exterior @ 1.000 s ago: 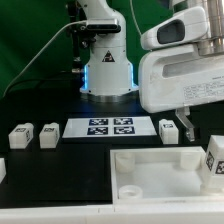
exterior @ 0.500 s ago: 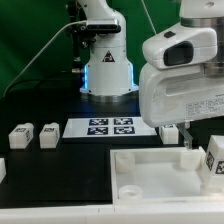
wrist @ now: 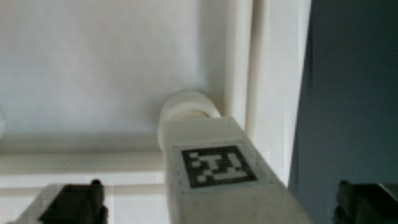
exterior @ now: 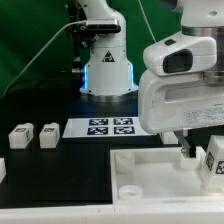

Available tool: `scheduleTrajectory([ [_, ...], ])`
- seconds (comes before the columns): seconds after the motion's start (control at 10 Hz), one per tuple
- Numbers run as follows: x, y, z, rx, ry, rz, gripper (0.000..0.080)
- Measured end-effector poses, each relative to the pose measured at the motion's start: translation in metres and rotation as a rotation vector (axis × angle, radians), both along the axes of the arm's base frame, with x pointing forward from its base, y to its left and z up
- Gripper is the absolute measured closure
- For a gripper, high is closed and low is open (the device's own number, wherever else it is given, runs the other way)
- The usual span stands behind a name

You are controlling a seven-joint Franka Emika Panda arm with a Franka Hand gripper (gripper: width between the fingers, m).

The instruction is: Assemble one leg

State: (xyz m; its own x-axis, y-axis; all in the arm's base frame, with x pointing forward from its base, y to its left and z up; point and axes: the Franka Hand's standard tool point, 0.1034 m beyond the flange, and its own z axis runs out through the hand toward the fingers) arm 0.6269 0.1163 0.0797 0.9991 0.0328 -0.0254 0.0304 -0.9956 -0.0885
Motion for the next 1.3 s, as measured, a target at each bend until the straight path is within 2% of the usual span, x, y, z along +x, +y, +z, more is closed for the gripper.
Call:
scheduleTrajectory([
  [0.2, 0.0005, -0.0092, -0.0068, -0.004, -0.01, -0.014, 0.0151],
  [0.5, 0.0006, -0.009, -0.0067, -0.003, -0.01, -0.015, 0.0177],
  [0.6, 0.0006, -0.009, -0.0067, -0.003, -0.01, -0.015, 0.0362],
  [0.7, 0.0006, -0.009, -0.0067, -0.004, -0.01, -0.015, 0.0362],
  [0.8, 0.0005, -0.0089, -0.0067, -0.004, -0.009, -0.031, 0.0511],
  [1.0, 0.0005, -0.0087, -0.0067, -0.003, -0.006, -0.068, 0.0509],
  [1.3, 0.0036, -0.0048, -0.0072, 0.009, 0.012, -0.439, 0.0509],
])
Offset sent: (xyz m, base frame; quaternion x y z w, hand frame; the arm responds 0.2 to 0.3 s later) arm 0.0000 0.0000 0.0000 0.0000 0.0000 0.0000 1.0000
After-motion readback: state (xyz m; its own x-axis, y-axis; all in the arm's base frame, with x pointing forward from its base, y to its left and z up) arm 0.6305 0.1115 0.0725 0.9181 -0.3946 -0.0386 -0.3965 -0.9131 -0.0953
